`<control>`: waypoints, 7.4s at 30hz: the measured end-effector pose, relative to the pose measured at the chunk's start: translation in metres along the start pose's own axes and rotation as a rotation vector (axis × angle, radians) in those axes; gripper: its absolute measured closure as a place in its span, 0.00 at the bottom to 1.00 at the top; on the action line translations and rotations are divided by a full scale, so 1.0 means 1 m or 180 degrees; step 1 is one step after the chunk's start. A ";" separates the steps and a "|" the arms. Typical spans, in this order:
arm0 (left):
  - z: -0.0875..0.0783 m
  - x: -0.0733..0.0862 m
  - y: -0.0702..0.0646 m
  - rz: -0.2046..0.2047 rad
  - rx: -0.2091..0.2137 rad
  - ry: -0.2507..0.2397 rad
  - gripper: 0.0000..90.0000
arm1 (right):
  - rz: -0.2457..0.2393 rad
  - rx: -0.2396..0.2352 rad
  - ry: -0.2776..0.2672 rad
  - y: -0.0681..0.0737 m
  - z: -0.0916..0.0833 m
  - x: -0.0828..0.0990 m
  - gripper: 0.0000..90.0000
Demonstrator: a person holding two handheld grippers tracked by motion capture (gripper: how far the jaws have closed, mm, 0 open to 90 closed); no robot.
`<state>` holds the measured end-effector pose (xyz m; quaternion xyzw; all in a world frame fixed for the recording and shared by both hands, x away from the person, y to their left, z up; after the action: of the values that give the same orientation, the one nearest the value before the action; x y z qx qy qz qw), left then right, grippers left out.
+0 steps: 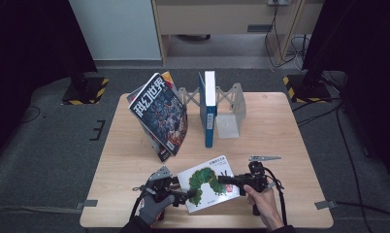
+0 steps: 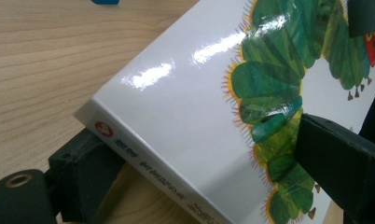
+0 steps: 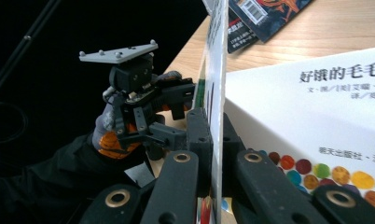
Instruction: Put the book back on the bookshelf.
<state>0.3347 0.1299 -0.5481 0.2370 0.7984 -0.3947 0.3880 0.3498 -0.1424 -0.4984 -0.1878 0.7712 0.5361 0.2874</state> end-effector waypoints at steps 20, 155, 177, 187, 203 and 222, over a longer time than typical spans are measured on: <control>-0.003 -0.001 -0.012 -0.0035 -0.0090 0.0042 0.34 | -0.0343 0.0725 0.0093 -0.016 -0.001 0.005 0.76; 0.015 -0.145 -0.076 0.0660 -0.0684 -0.1174 0.83 | -0.1129 0.2826 0.0287 -0.089 -0.064 0.013 0.11; 0.067 -0.181 -0.074 0.0789 -0.1076 -0.1480 0.83 | -0.1137 0.2817 0.0276 -0.092 -0.063 0.014 0.06; 0.094 -0.180 -0.061 0.0795 -0.1191 -0.1493 0.82 | -0.1158 0.2807 0.0240 -0.093 -0.062 0.015 0.06; 0.121 -0.169 -0.051 0.0850 -0.1303 -0.1419 0.82 | -0.1176 0.2795 0.0235 -0.093 -0.062 0.015 0.06; 0.129 -0.147 -0.043 0.0833 -0.1377 -0.1397 0.82 | -0.1191 0.2785 0.0238 -0.093 -0.062 0.015 0.06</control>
<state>0.4473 -0.0107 -0.4604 0.1589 0.7239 -0.2045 0.6394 0.3791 -0.2331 -0.5589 -0.2039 0.8873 0.0931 0.4031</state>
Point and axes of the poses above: each handheld gripper's, and its own axes: z roughly forward along the jaws, x roughly out of its underside, y roughly to its left, the point moved 3 cm from there along z, roughly forward along the jaws, and after that the axes turned 4 degrees about -y, right-handed, at the moved point
